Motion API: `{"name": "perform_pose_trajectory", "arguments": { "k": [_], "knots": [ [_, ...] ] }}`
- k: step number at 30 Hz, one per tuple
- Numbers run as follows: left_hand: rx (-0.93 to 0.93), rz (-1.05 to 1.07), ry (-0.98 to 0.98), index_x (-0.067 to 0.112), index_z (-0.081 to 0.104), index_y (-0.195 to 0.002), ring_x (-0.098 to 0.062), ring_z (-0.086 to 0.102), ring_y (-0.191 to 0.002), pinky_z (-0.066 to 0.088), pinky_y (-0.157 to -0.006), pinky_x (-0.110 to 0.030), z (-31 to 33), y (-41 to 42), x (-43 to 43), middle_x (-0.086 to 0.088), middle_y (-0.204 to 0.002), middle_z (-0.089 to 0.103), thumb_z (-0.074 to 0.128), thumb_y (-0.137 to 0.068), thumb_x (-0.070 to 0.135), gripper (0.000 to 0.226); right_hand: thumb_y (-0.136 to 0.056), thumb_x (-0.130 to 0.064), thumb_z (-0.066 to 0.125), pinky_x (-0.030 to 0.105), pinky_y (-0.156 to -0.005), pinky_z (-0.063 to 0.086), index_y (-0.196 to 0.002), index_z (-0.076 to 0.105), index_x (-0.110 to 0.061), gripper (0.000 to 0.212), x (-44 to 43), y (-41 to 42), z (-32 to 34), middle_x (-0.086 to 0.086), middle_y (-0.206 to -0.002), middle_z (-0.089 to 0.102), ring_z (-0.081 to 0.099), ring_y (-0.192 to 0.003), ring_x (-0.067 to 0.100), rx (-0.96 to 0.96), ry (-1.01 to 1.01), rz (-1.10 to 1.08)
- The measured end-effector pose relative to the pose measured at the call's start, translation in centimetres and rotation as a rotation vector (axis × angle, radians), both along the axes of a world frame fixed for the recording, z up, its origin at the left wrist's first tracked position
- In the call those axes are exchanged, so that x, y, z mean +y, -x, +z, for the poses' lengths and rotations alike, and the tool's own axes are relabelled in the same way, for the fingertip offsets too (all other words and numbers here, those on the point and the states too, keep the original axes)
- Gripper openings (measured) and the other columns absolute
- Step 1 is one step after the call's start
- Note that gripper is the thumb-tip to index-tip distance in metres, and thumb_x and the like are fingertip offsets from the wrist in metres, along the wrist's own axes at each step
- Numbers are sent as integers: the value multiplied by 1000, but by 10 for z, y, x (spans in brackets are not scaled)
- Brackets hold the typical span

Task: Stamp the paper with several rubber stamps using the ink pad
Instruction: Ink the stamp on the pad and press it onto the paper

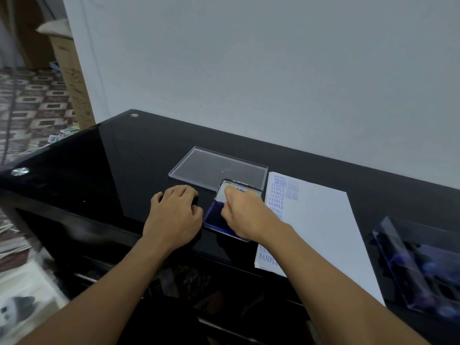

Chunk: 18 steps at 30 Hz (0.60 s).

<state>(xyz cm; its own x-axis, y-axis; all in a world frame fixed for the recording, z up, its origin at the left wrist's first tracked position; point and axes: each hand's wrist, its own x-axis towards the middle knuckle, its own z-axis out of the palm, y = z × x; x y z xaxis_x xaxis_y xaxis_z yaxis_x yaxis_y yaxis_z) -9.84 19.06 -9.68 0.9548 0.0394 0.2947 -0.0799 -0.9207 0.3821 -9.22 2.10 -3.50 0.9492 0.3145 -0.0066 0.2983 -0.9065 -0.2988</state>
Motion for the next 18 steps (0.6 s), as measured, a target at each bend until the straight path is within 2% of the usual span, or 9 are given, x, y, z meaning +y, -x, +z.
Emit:
{"name": "perform_pose_trajectory", "arguments": {
  "k": [5, 8, 11, 13, 18],
  "knots": [
    [3, -1, -5, 24, 56, -124, -12, 42, -133, 22, -117, -45, 1, 0, 0, 9, -137, 53, 46, -94, 27, 32, -99, -19, 42, 37, -63, 37, -81, 32, -20, 21, 4, -1, 2, 9, -82, 45, 46, -73, 30, 15, -36, -40],
    [8, 4, -6, 24, 56, -125, -12, 42, -133, 21, -117, -45, 2, 1, -1, 9, -138, 52, 45, -94, 27, 32, -100, -18, 40, 36, -63, 37, -89, 34, -18, 13, 4, 3, 1, 4, -75, 41, 46, -72, 29, -21, -8, -3],
    [13, 5, -2, 23, 56, -125, -12, 42, -133, 21, -117, -45, 3, 1, -1, 9, -138, 52, 45, -94, 27, 33, -98, -13, 41, 35, -57, 33, -77, 27, -22, 26, 2, 6, 0, 3, -72, 38, 42, -67, 26, -10, -28, -9],
    [16, 4, 3, 23, 56, -125, -12, 42, -133, 21, -117, -45, 3, 2, -2, 9, -139, 52, 45, -94, 26, 33, -98, -13, 41, 36, -58, 33, -73, 24, -24, 32, 1, 6, 1, 4, -72, 38, 40, -65, 24, 9, -38, -26],
    [15, 2, 5, 23, 57, -124, -12, 43, -133, 22, -118, -46, 3, 2, -1, 9, -138, 52, 45, -94, 27, 32, -100, -16, 41, 34, -56, 33, -79, 30, -19, 24, 6, 4, 2, 2, -72, 37, 40, -63, 22, 4, -61, -76]
  ]
}}
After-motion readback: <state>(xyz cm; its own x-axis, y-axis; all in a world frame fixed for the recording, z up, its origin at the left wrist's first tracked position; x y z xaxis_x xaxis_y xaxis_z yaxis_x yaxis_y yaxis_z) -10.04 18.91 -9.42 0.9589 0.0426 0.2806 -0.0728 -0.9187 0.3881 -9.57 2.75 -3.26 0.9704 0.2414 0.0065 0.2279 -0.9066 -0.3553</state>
